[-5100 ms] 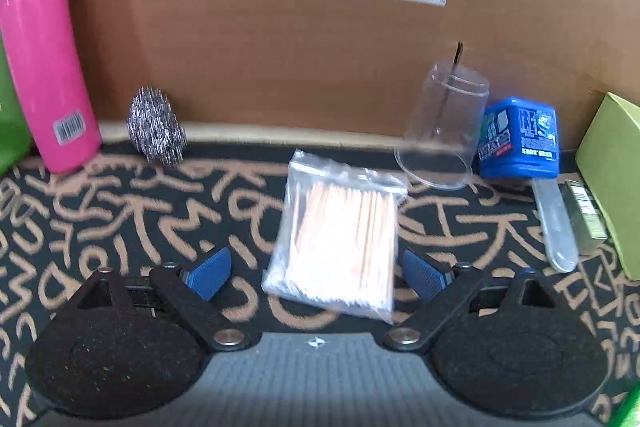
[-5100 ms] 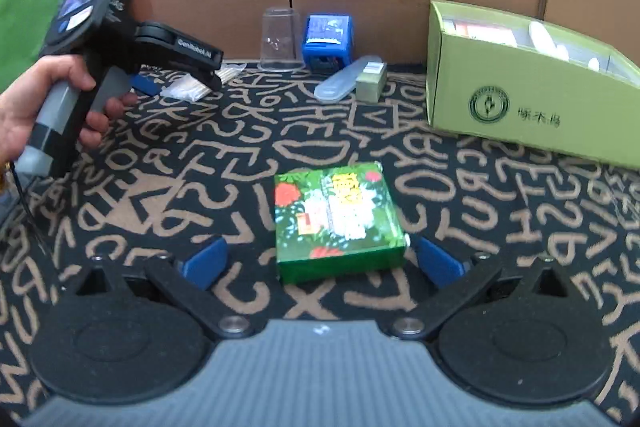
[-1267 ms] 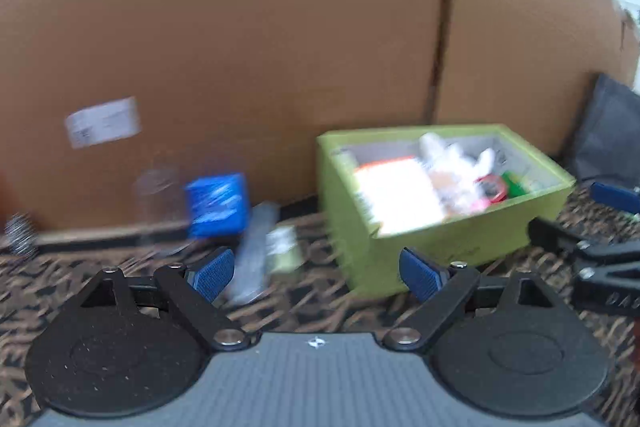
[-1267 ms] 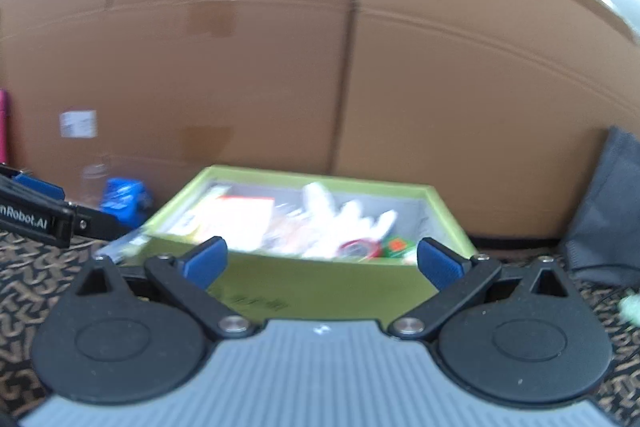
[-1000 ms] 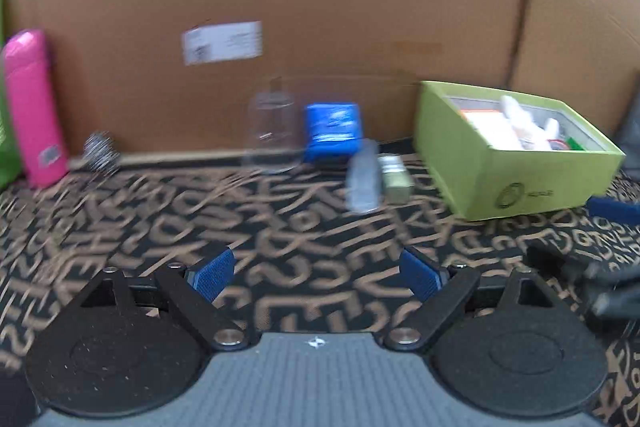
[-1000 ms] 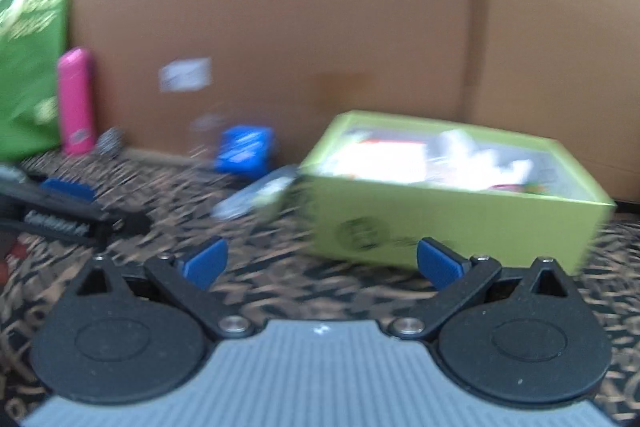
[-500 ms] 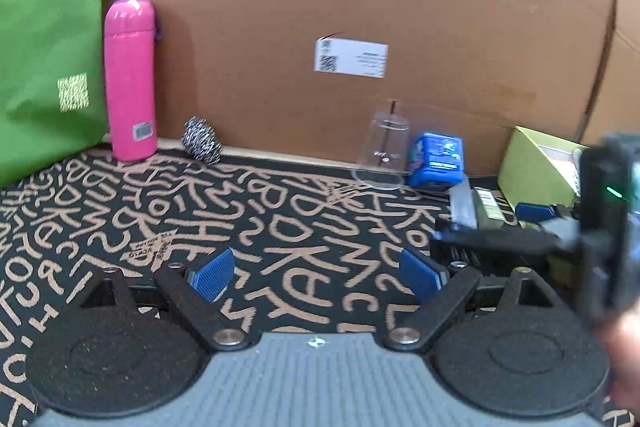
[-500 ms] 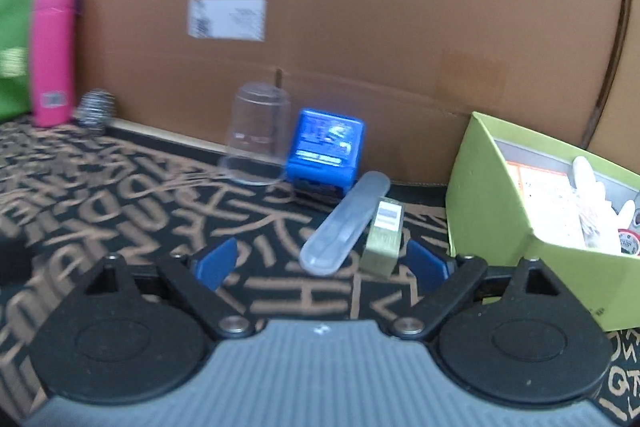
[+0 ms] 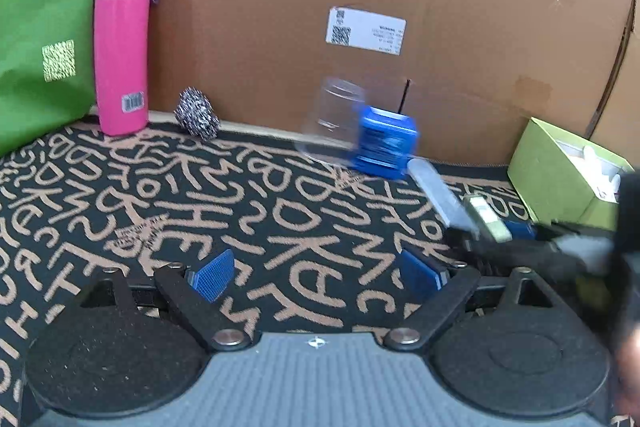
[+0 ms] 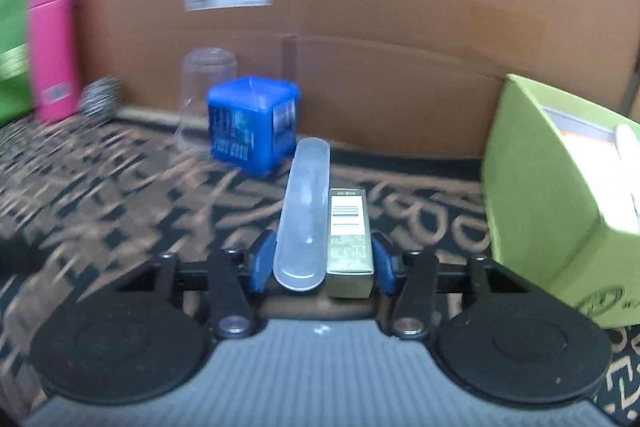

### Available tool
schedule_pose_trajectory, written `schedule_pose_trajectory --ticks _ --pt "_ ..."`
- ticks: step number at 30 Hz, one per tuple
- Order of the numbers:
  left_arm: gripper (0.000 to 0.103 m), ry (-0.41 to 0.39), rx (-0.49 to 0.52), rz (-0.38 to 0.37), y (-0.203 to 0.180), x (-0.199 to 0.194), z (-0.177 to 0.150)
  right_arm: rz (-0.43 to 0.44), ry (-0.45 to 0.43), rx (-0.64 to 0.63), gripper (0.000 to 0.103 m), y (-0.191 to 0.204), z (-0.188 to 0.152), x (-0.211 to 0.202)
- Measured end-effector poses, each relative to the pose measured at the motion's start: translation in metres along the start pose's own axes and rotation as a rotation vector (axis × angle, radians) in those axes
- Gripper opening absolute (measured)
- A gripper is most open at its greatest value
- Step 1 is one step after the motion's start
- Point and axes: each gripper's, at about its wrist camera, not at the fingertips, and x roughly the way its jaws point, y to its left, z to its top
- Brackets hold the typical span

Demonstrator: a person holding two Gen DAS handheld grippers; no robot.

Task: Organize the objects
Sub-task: 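Grasp the small green-white box with the right tool while the left tool grasps the clear tube case, then carry the small box and clear tube case into the shoebox and open both tools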

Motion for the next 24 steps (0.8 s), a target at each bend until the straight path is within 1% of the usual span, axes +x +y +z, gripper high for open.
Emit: schedule_pose_trajectory --ticks 2,3,6,7,8,10,12,14,16,17,18,19,21,22,23,24 --pt "0.093 0.019 0.001 -0.019 -0.004 0.001 -0.002 0.038 -0.003 -0.034 0.050 0.005 -0.014 -0.019" --pt "0.093 0.027 0.003 -0.040 -0.006 0.001 -0.004 0.061 -0.003 -0.046 0.050 0.007 -0.022 -0.029" --pt "0.093 0.059 0.015 -0.101 -0.017 0.001 -0.008 0.121 0.006 -0.034 0.051 0.012 -0.040 -0.061" --pt "0.093 0.069 0.020 -0.120 -0.020 0.001 -0.010 0.148 0.008 -0.031 0.057 0.013 -0.046 -0.072" --pt "0.093 0.079 0.027 -0.137 -0.024 0.001 -0.012 0.175 0.011 -0.020 0.060 0.013 -0.050 -0.081" --pt "0.093 0.098 0.042 -0.150 -0.032 0.003 -0.014 0.213 -0.010 0.009 0.061 0.011 -0.057 -0.102" --pt "0.092 0.111 0.059 -0.150 -0.041 0.005 -0.017 0.201 -0.051 0.022 0.061 0.006 -0.059 -0.118" --pt "0.092 0.130 0.059 -0.148 -0.048 0.009 -0.019 0.167 -0.072 0.013 0.061 0.001 -0.055 -0.122" --pt "0.089 0.149 0.044 -0.150 -0.053 0.013 -0.020 0.151 -0.064 0.009 0.051 -0.002 -0.050 -0.115" --pt "0.089 0.142 0.052 -0.145 -0.055 0.013 -0.021 0.155 -0.057 0.016 0.048 -0.004 -0.050 -0.111" --pt "0.089 0.137 0.067 -0.139 -0.058 0.014 -0.022 0.166 -0.051 0.020 0.040 -0.006 -0.050 -0.108" --pt "0.089 0.136 0.081 -0.127 -0.062 0.015 -0.022 0.176 -0.040 0.025 0.027 -0.009 -0.051 -0.105" --pt "0.088 0.133 0.099 -0.116 -0.069 0.018 -0.021 0.173 -0.028 0.044 0.022 -0.015 -0.057 -0.102" --pt "0.086 0.133 0.105 -0.121 -0.072 0.020 -0.021 0.155 -0.026 0.048 0.022 -0.017 -0.060 -0.103" --pt "0.083 0.129 0.119 -0.128 -0.075 0.022 -0.021 0.140 -0.027 0.047 0.022 -0.019 -0.063 -0.106" --pt "0.077 0.127 0.141 -0.134 -0.080 0.024 -0.021 0.132 -0.026 0.048 0.022 -0.021 -0.065 -0.109"
